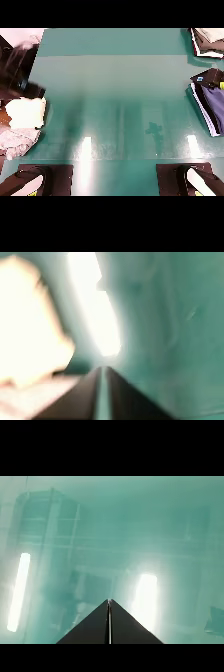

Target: Fold the shirts.

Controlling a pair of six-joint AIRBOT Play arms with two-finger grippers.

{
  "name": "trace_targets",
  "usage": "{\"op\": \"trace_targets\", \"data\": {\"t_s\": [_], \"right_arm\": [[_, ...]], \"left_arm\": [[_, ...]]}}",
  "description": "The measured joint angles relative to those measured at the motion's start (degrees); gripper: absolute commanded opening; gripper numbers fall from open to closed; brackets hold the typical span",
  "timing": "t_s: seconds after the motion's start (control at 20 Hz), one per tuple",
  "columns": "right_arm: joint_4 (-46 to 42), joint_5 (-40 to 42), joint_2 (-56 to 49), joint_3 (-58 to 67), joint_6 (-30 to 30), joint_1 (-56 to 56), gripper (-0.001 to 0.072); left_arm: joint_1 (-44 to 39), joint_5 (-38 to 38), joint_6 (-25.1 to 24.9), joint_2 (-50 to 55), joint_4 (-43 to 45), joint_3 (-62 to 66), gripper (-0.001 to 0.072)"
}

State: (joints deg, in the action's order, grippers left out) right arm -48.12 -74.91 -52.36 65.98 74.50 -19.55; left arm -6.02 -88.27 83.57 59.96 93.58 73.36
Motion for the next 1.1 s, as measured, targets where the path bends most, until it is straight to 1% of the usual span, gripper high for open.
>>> {"op": "trace_targets", "data": {"t_s": [0.15,0.3,0.4,0.5,0.65,0.7,0.75,0.8,0.95,1.05,1.1], "right_arm": [[0.0,-0.5,0.0,0.0,0.0,0.0,0.0024],[0.0,-1.2,0.0,0.0,0.0,0.2,0.0024],[0.0,-1.6,0.0,0.0,0.0,0.4,0.0025],[0.1,-1.9,0.0,0.0,0.0,0.5,0.0024],[0.1,-2.1,0.0,0.0,0.0,0.6,0.0024],[0.1,-2.3,0.0,0.0,0.0,0.6,0.0024],[0.1,-2.3,0.0,0.0,0.0,0.6,0.0024],[0.1,-2.4,0.0,0.0,0.0,0.6,0.0024],[0.1,-2.5,0.0,0.0,0.0,0.6,0.0024],[0.1,-2.6,0.0,0.0,0.0,0.6,0.0024],[0.1,-2.6,0.0,0.0,0.0,0.6,0.0024]], "left_arm": [[4.7,5.6,3.0,-2.9,4.1,-12.6,0.0670],[8.5,16.3,5.9,-3.8,6.2,-21.2,0.0670],[10.5,23.7,7.4,-4.0,7.0,-25.0,0.0670],[12.3,29.6,8.3,-3.4,7.4,-27.7,0.0669],[13.9,34.2,8.9,-0.2,7.7,-29.6,0.0668],[14.1,35.1,9.1,0.9,7.6,-29.9,0.0592],[14.3,35.7,9.2,1.8,7.5,-30.2,0.0318],[14.4,36.3,9.2,2.4,7.2,-30.3,0.0022],[14.7,35.6,9.3,3.4,6.7,-28.3,0.0025],[14.8,32.4,8.7,3.7,6.3,-23.8,0.0025],[14.8,30.4,7.3,3.6,5.6,-20.8,0.0025]]}}
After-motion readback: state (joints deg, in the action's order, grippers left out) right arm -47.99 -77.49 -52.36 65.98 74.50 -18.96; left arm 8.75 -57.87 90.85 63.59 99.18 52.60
